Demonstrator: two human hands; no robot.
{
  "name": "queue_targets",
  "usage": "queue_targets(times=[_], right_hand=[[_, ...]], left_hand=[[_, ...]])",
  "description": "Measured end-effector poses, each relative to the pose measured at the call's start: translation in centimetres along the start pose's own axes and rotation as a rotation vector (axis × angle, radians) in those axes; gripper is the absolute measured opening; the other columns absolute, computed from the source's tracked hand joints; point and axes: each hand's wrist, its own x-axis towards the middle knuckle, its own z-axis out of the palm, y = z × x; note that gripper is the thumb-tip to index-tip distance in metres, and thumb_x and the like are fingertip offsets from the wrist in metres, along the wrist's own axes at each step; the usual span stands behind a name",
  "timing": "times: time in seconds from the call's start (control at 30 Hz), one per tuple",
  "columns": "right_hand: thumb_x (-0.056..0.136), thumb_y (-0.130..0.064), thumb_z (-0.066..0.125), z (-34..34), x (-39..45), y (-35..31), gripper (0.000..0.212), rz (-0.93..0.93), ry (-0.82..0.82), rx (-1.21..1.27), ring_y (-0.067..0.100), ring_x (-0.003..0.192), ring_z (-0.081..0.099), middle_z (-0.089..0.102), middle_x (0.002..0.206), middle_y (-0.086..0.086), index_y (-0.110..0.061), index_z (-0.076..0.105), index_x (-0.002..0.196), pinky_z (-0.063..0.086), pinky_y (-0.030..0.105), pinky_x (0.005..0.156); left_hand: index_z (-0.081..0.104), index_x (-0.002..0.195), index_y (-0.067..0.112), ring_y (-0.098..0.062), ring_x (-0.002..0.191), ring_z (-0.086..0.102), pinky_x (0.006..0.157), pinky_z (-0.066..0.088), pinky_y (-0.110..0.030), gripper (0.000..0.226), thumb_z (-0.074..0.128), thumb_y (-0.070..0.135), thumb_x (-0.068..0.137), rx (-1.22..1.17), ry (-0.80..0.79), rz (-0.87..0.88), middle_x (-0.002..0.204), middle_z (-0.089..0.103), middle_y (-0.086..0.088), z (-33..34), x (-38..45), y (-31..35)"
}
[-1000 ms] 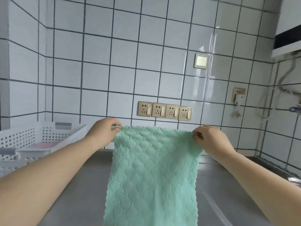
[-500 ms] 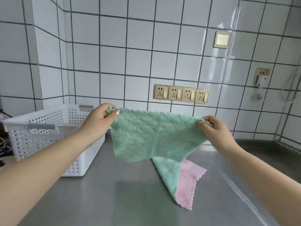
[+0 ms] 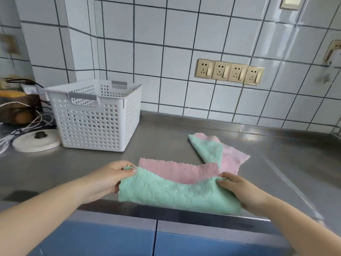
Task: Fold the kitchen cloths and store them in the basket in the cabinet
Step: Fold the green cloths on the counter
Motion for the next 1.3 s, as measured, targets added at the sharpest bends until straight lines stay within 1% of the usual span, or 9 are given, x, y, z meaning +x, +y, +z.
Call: queue_targets(times=[0.13,0.2,0.3,0.43,0.6,0.87,1.0,1.1,1.3], right_hand=[[0.095,-0.021,0.053,-0.4,1.4,0.9,0.029,0.046,-0.082,0.05,0.021,0.09,0.057,0.062,0.105,0.018,0.001,0.056,0.112,0.041,0.034,0.079],[0.094,-0.023,0.054,-0.9,2.7,0.8,0.024,0.015,0.013,0.017,0.022,0.086,0.06,0.064,0.102,0.019,-0.004,0.058,0.108,0.043,0.035,0.076],[0.094,-0.028,0.055,-1.4,4.8,0.4,0.018,-0.037,0.153,-0.084,0.018,0.075,0.061,0.066,0.087,0.003,-0.01,0.06,0.095,0.044,0.031,0.067],[0.092,-0.034,0.055,-1.8,7.4,0.2,0.017,-0.016,0.246,-0.231,0.014,0.062,0.051,0.059,0.076,0.001,-0.018,0.059,0.087,0.038,0.024,0.052],[0.092,-0.032,0.055,-2.0,9.5,0.1,0.019,0.018,0.273,-0.395,0.009,0.039,0.038,0.049,0.06,-0.001,-0.014,0.06,0.095,0.026,0.016,0.031],[0.088,-0.036,0.06,-2.0,10.8,0.3,0.015,-0.005,0.293,-0.57,0.008,0.065,0.054,0.059,0.081,-0.007,-0.022,0.059,0.093,0.039,0.022,0.049],[0.089,-0.035,0.059,-2.0,10.6,0.2,0.014,0.014,0.279,-0.543,0.012,0.05,0.049,0.058,0.077,-0.001,-0.023,0.055,0.097,0.035,0.018,0.037],[0.092,-0.031,0.056,-2.5,10.3,0.0,0.016,0.036,0.265,-0.466,0.014,0.037,0.044,0.054,0.073,0.003,-0.022,0.052,0.104,0.035,0.02,0.035],[0.093,-0.028,0.052,-0.8,8.8,-0.6,0.03,-0.306,0.388,-0.808,0.014,0.104,0.054,0.048,0.128,-0.001,-0.022,0.054,0.123,0.039,0.024,0.085]], left_hand=[[0.061,0.088,0.007,-0.007,0.057,0.062,0.053,0.046,-0.021,0.016,0.05,0.014,0.096,0.001,-0.01,-0.037,0.063,0.068,0.004,-0.4,1.1,-0.8],[0.063,0.09,0.01,-0.009,0.067,0.063,0.064,0.045,-0.025,0.014,0.052,0.017,0.095,0.005,0.032,-0.017,0.069,0.07,0.004,-0.4,2.3,-0.6],[0.064,0.094,0.012,-0.01,0.054,0.054,0.052,0.041,-0.021,0.012,0.055,0.021,0.094,0.058,0.143,0.003,0.063,0.064,0.003,-0.3,4.4,-0.2],[0.066,0.089,0.019,-0.022,0.073,0.057,0.065,0.044,-0.03,0.012,0.058,0.028,0.091,0.239,0.21,0.0,0.089,0.066,-0.014,-0.3,8.0,-0.1],[0.063,0.091,0.012,-0.014,0.052,0.048,0.05,0.032,-0.024,0.017,0.058,0.028,0.091,0.539,0.252,0.049,0.062,0.051,0.002,0.2,10.8,0.7],[0.059,0.079,0.017,-0.015,0.051,0.051,0.045,0.039,-0.019,0.008,0.061,0.021,0.087,0.693,0.227,0.014,0.065,0.054,0.0,0.0,12.7,0.6],[0.056,0.077,0.021,-0.013,0.055,0.055,0.049,0.039,-0.022,0.011,0.064,0.024,0.084,0.79,0.223,0.061,0.07,0.06,0.002,0.0,13.0,0.5],[0.051,0.092,0.017,-0.014,0.073,0.056,0.063,0.04,-0.026,0.015,0.063,0.026,0.087,0.764,0.248,0.084,0.094,0.062,-0.001,-0.2,12.8,0.5],[0.056,0.116,0.018,-0.015,0.116,0.05,0.099,0.037,-0.029,0.025,0.051,0.016,0.092,0.896,0.295,0.386,0.125,0.052,0.002,1.7,9.3,1.7]])
